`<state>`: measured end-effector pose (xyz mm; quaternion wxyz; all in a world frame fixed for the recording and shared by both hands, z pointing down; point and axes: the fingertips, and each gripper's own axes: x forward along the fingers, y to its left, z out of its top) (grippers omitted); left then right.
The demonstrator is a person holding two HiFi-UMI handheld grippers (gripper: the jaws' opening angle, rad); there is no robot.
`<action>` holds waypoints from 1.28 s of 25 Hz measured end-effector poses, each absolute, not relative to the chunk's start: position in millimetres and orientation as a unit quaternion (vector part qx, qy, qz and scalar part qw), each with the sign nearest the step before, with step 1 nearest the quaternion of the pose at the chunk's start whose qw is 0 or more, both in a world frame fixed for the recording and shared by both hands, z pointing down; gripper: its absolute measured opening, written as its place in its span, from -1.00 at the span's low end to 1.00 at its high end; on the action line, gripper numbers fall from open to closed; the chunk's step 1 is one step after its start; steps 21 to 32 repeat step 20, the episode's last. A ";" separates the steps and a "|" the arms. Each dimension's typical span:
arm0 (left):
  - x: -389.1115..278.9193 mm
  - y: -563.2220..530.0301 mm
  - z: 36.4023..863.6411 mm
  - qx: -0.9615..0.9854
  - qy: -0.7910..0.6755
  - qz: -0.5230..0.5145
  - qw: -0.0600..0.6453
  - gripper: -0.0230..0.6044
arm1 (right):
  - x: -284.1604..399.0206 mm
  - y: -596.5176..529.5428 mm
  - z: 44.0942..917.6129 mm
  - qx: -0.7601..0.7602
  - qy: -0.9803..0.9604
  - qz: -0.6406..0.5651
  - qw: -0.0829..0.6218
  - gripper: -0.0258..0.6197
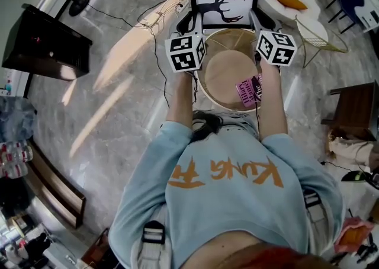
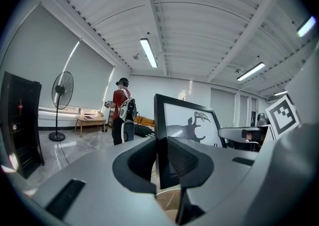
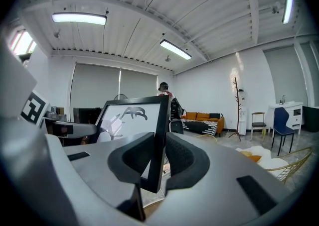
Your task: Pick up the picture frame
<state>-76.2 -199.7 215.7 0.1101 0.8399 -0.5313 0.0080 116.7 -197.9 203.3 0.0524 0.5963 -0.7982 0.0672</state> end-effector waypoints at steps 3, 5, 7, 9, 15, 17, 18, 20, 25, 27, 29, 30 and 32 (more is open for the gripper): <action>-77.3 -199.8 214.8 0.838 -0.534 0.005 0.111 -0.67 | 115.4 -198.5 201.4 0.593 -0.801 0.064 0.054 -0.70; -77.7 -199.7 215.6 0.838 -0.535 0.004 0.113 -0.67 | 115.1 -198.3 202.0 0.592 -0.802 0.063 0.055 -0.70; -77.6 -199.6 215.6 0.837 -0.535 0.003 0.114 -0.67 | 115.0 -198.0 201.6 0.591 -0.802 0.062 0.056 -0.70; -77.4 -199.5 215.7 0.837 -0.535 0.002 0.115 -0.67 | 115.2 -197.9 200.9 0.592 -0.802 0.060 0.057 -0.70; -75.7 -198.1 215.1 0.838 -0.534 0.002 0.117 -0.67 | 116.8 -196.7 199.3 0.593 -0.801 0.057 0.061 -0.70; -76.1 -198.0 217.0 0.837 -0.534 0.003 0.119 -0.67 | 116.4 -197.1 201.0 0.592 -0.801 0.058 0.062 -0.70; -76.8 -197.7 218.0 0.836 -0.535 0.003 0.120 -0.67 | 115.7 -197.0 201.7 0.592 -0.802 0.058 0.062 -0.70; -78.4 -196.9 219.5 0.836 -0.536 0.003 0.121 -0.67 | 113.9 -196.4 202.8 0.591 -0.802 0.058 0.063 -0.70; -78.4 -196.9 219.5 0.836 -0.536 0.003 0.121 -0.67 | 113.9 -196.4 202.8 0.591 -0.802 0.058 0.063 -0.70; -78.4 -196.9 219.5 0.836 -0.536 0.003 0.121 -0.67 | 113.9 -196.4 202.8 0.591 -0.802 0.058 0.063 -0.70; -78.4 -196.9 219.5 0.836 -0.536 0.003 0.121 -0.67 | 113.9 -196.4 202.8 0.591 -0.802 0.058 0.063 -0.70; -78.4 -196.9 219.5 0.836 -0.536 0.003 0.121 -0.67 | 113.9 -196.4 202.8 0.591 -0.802 0.058 0.063 -0.70; -78.4 -196.9 219.5 0.836 -0.536 0.003 0.121 -0.67 | 113.9 -196.4 202.8 0.591 -0.802 0.058 0.063 -0.70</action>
